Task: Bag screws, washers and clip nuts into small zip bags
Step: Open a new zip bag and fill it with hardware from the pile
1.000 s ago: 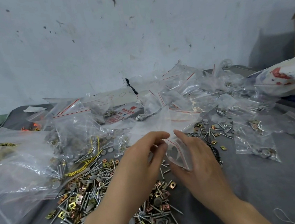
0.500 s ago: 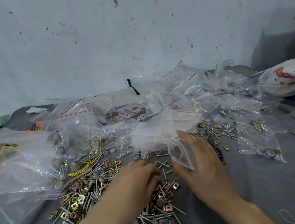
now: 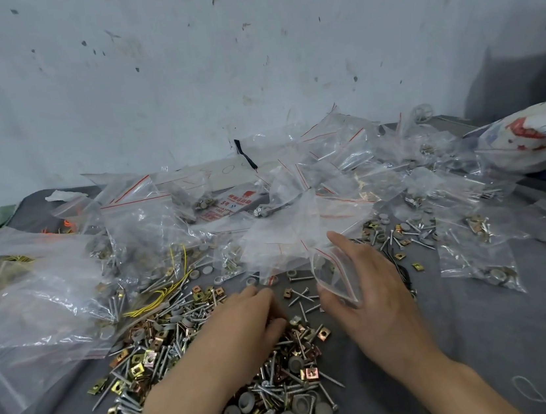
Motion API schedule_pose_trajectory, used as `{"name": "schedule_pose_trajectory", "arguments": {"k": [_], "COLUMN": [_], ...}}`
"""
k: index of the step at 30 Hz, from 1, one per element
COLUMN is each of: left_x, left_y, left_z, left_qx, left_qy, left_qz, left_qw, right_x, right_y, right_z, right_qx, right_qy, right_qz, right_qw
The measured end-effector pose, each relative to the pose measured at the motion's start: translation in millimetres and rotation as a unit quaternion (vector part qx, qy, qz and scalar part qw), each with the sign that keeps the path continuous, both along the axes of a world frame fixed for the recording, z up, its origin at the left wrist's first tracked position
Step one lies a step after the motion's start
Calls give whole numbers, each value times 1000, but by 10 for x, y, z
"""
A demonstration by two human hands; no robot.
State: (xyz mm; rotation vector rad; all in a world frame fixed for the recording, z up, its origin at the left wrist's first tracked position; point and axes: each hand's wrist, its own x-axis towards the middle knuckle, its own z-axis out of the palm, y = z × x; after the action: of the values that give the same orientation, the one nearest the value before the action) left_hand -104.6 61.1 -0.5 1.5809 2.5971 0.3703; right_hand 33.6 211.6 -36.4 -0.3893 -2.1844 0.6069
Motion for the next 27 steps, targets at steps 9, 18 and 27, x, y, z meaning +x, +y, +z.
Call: {"name": "schedule_pose_trajectory", "arguments": {"k": [9, 18, 27], "left_x": [-2, 77, 99], "left_y": [-102, -94, -45], "left_z": [28, 58, 106], "left_qx": [145, 222, 297], "left_qy": [-110, -121, -163], "left_qz": [4, -16, 1], "left_qw": [983, 967, 941], "right_x": [4, -4, -10], "right_y": [7, 12, 28], "right_z": [-37, -50, -68], "right_qx": [3, 18, 27], "right_qy": [-1, 1, -1], "right_qz": [1, -5, -5], "right_qw": [1000, 1000, 1000]}}
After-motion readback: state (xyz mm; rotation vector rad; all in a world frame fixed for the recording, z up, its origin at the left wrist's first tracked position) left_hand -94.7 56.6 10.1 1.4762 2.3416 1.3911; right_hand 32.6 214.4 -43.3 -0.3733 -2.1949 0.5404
